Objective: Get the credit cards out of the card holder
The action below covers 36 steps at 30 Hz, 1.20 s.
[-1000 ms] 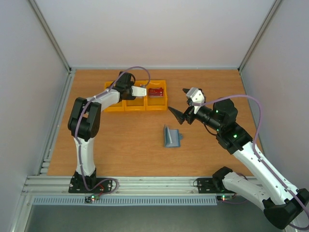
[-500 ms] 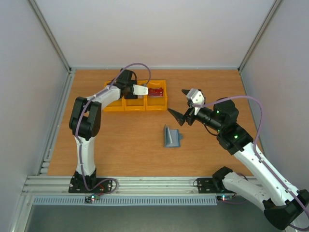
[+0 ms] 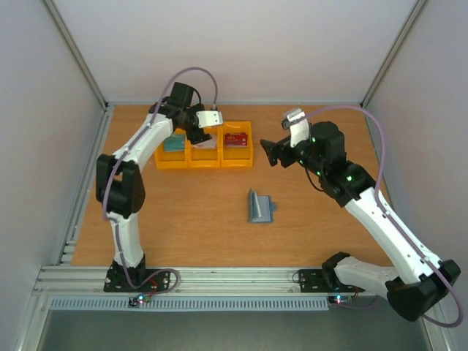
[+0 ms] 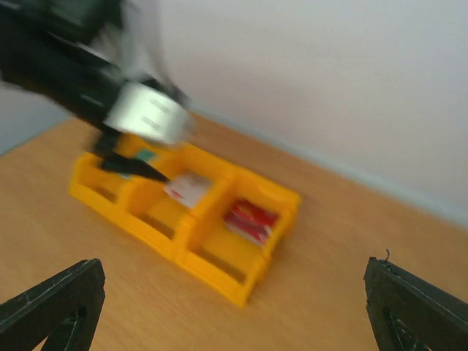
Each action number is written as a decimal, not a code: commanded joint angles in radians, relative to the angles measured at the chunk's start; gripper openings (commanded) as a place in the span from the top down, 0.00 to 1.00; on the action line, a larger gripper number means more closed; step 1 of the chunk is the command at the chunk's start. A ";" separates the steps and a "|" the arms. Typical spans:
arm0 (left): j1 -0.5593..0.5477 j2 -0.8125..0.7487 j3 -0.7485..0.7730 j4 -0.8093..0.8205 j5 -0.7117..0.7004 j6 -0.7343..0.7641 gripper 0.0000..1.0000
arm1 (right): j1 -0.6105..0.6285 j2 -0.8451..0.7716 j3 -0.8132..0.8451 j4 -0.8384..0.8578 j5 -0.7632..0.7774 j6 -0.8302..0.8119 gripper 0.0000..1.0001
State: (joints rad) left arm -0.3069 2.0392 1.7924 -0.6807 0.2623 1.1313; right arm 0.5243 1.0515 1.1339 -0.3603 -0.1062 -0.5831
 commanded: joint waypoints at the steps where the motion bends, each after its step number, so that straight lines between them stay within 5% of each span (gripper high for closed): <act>1: 0.003 -0.203 0.045 -0.192 0.130 -0.282 0.16 | -0.037 0.084 0.075 -0.356 0.280 0.276 0.04; 10: 0.002 -0.612 -0.277 -0.226 0.068 -1.055 0.16 | -0.039 0.165 -0.142 -0.442 0.058 0.459 0.07; 15: -0.001 -0.768 -0.488 -0.198 0.060 -1.321 0.18 | -0.077 0.309 -0.187 -0.344 -0.050 0.470 0.10; 19: -0.001 -0.846 -0.599 -0.161 0.082 -1.386 0.18 | -0.077 0.408 -0.205 -0.311 -0.123 0.457 0.16; 24: -0.001 -0.886 -0.665 -0.107 0.096 -1.401 0.19 | -0.074 0.519 -0.231 -0.298 -0.057 0.462 0.35; 30: -0.002 -0.898 -0.682 -0.072 0.137 -1.409 0.19 | -0.060 0.554 -0.248 -0.273 -0.021 0.473 0.40; 36: -0.013 -0.915 -0.726 -0.044 0.166 -1.422 0.21 | -0.060 0.589 -0.231 -0.261 -0.030 0.452 0.75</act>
State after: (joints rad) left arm -0.3096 1.1473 1.0996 -0.7856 0.3851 -0.2646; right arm 0.4595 1.6184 0.8886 -0.6331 -0.1421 -0.1261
